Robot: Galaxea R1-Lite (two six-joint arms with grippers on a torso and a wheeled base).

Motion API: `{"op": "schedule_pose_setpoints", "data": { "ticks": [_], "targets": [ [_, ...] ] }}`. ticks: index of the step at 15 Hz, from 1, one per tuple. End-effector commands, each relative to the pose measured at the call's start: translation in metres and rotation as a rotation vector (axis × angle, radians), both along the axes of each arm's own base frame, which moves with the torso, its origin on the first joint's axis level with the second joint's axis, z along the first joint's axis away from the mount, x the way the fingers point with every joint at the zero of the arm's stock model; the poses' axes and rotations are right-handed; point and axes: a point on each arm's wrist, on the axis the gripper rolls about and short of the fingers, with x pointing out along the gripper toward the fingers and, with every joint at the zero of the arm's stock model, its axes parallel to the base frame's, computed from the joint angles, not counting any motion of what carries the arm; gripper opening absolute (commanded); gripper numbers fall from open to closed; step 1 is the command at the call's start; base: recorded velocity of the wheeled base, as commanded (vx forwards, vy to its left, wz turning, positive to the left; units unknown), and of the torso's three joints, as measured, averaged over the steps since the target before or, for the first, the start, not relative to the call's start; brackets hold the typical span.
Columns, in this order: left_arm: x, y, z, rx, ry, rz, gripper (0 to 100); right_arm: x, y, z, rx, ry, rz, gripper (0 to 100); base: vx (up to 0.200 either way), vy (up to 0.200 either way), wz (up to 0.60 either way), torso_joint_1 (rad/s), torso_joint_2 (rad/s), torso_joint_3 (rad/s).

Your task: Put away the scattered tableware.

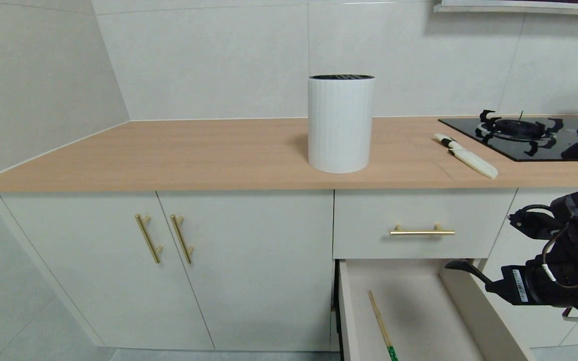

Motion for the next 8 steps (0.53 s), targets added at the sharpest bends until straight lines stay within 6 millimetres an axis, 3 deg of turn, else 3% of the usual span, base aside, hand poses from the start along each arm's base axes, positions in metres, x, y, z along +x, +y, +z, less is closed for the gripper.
{"op": "schedule_pose_setpoints", "data": {
  "ticks": [1,6,8],
  "targets": [
    [0.0,0.0,0.0,0.0,0.0,0.0,100,0.0004,0.0002,-0.0011,0.0,0.006,0.001,0,0.0,0.0,0.0,-0.139,0.46,0.315],
    [0.0,0.0,0.0,0.0,0.0,0.0,100,-0.0012,0.0003,-0.0035,-0.008,0.013,0.011,0,0.0,0.0,0.0,-0.111,0.45,0.325],
    [0.0,0.0,0.0,0.0,0.0,0.0,100,-0.0014,0.0002,-0.0039,-0.019,0.011,0.027,0,0.0,0.0,0.0,-0.037,0.19,0.144]
  ]
}}
